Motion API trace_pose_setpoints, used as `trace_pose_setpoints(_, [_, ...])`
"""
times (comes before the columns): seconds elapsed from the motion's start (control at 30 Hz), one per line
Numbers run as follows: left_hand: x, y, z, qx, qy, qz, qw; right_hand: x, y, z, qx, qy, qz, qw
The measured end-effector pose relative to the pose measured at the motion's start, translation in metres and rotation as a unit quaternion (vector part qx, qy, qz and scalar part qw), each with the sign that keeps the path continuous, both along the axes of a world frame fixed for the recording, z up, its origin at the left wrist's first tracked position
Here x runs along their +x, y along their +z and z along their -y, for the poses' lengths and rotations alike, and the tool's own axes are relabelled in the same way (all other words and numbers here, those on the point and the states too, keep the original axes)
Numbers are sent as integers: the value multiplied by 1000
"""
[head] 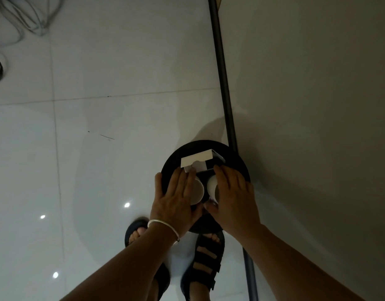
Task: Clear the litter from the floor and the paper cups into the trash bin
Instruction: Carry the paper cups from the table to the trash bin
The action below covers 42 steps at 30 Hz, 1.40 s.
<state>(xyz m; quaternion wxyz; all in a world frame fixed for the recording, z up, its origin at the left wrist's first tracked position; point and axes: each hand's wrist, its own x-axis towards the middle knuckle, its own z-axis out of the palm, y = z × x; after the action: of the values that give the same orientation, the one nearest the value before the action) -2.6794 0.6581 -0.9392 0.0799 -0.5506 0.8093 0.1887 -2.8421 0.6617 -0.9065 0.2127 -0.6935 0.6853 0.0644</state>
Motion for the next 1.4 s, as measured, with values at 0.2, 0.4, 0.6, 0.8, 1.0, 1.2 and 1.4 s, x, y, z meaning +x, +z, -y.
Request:
trace_pose_setpoints(0.2, [18, 47, 2, 18, 16, -33, 999, -1, 43, -7, 10, -11, 16, 1000])
trace_pose_setpoints(0.4, [71, 162, 17, 41, 52, 35, 997, 26, 151, -1, 27, 9, 36, 999])
trace_pose_setpoints(0.6, [127, 307, 26, 32, 115, 56, 991, 78, 291, 20, 11, 42, 42, 998])
trace_pose_setpoints(0.8, [167, 442, -9, -9, 221, 50, 974, 110, 411, 25, 13, 111, 39, 993])
trace_pose_setpoints(1.0, [197, 526, -109, -36, 356, 36, 933, 146, 484, -16, 13, 195, 43, 980])
trace_pose_setpoints(1.2, [229, 574, -254, -43, 490, 52, 869, 225, 544, -87, 20, 355, 20, 934])
trace_pose_setpoints(1.4, [290, 622, -412, -78, 636, 71, 764, 347, 604, -193, -27, 525, 30, 850])
